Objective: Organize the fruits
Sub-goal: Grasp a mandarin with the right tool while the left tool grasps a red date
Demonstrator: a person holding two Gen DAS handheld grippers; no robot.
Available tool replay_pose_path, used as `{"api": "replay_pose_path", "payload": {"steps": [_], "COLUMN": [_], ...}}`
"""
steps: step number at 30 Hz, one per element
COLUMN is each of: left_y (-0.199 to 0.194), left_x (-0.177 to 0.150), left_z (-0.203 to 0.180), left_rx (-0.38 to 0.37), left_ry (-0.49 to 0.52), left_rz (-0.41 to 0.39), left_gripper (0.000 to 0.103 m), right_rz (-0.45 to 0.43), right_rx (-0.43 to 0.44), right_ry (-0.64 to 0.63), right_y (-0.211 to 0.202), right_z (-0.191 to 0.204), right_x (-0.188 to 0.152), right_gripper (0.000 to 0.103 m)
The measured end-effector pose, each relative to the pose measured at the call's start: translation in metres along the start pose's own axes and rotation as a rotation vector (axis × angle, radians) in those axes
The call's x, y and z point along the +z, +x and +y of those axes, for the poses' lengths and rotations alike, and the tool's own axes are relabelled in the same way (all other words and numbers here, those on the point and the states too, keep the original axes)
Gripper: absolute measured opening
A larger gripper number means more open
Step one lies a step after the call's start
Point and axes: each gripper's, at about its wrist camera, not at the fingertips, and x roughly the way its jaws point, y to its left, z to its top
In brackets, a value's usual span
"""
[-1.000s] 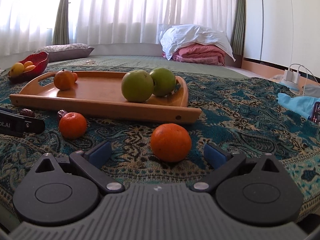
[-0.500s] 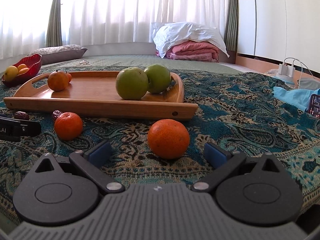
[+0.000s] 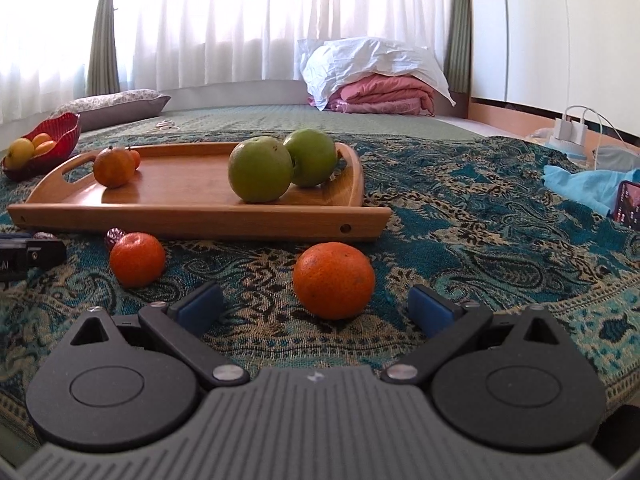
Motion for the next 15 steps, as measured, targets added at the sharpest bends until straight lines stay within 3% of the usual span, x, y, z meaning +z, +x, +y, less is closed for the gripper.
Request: {"api": "replay_pose_path", "payload": {"steps": [6, 12, 14, 15], "left_y": [0.0, -0.005, -0.006, -0.006], "left_x": [0.004, 0.015, 0.02, 0.022], "left_z": [-0.003, -0.003, -0.003, -0.003], "left_rx": [-0.016, -0.025, -0.027, -0.027], "left_ry": [-0.017, -0.021, -0.019, -0.018], "left_rz": [0.002, -0.017, -0.024, -0.028], "left_gripper": [0.028, 0.028, 0.028, 0.028], "right_rz": [-0.024, -0.007, 0.001, 0.01], "right_rx": [-0.01, 0.02, 0.019, 0.008], "right_ry": [0.009, 0.002, -0.017, -0.025], "right_y": [-0.008, -0.008, -0.007, -0.007], "right_z": [-0.003, -0.003, 0.001, 0.002], "right_x": [0.008, 0.017, 0.017, 0.017], "right_gripper": [0.103, 0.082, 0.073, 0.062]}}
